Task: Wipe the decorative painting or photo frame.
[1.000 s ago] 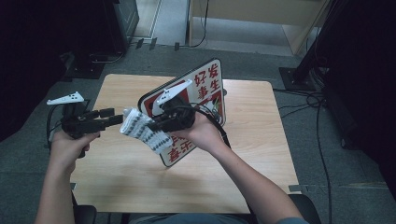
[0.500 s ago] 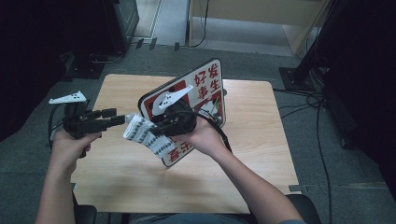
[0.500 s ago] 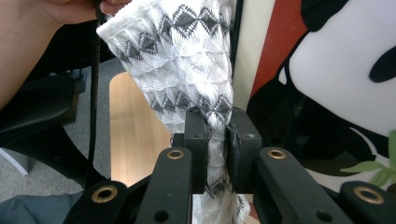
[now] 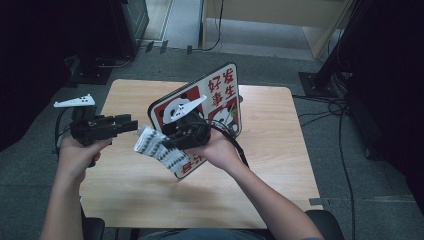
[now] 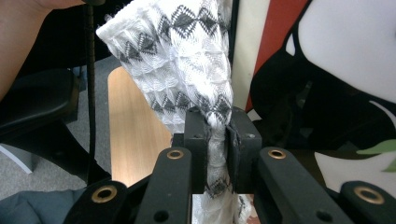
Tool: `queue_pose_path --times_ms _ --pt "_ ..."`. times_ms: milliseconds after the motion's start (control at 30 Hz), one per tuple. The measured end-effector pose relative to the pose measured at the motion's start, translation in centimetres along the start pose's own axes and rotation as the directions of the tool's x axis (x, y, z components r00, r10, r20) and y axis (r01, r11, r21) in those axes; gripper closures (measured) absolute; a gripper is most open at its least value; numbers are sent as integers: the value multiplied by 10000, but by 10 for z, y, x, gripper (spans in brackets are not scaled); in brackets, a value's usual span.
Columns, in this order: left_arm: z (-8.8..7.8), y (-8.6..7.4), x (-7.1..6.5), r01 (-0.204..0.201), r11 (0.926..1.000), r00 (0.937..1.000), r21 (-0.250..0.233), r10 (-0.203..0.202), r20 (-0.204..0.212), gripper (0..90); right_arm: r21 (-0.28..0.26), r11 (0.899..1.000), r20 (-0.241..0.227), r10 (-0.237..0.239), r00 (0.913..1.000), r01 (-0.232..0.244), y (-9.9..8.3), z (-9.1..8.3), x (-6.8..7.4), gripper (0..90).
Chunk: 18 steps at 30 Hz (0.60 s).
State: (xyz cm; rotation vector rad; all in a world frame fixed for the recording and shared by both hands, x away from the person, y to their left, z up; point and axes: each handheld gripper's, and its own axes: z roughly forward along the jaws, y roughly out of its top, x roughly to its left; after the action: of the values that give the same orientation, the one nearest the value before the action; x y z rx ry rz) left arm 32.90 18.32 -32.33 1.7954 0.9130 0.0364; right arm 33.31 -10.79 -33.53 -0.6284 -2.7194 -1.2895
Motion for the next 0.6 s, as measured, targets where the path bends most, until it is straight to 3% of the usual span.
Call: queue_pose_path --times_ms 600 --pt "11 13 -20 -599 9980 9967 221 586 566 524 104 9998 20 148 9999 -149 -5 4 0 813"
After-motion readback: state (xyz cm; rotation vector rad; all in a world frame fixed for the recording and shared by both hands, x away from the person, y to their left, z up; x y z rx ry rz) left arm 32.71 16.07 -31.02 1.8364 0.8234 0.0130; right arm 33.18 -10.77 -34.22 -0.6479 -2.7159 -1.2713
